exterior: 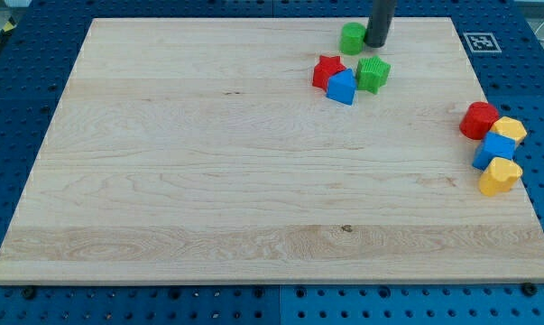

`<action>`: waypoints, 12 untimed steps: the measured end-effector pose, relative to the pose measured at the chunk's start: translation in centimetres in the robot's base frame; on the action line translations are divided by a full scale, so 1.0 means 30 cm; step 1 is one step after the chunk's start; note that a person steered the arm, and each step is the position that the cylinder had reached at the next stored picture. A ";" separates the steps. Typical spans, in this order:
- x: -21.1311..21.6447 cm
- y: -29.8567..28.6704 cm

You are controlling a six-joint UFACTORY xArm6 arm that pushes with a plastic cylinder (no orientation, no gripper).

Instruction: Push the green circle closer to the green star

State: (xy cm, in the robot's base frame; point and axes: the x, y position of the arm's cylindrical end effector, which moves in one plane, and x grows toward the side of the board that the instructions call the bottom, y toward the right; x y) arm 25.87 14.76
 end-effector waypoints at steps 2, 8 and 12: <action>-0.117 -0.032; 0.122 -0.150; -0.021 -0.414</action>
State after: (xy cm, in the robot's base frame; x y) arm 25.24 2.34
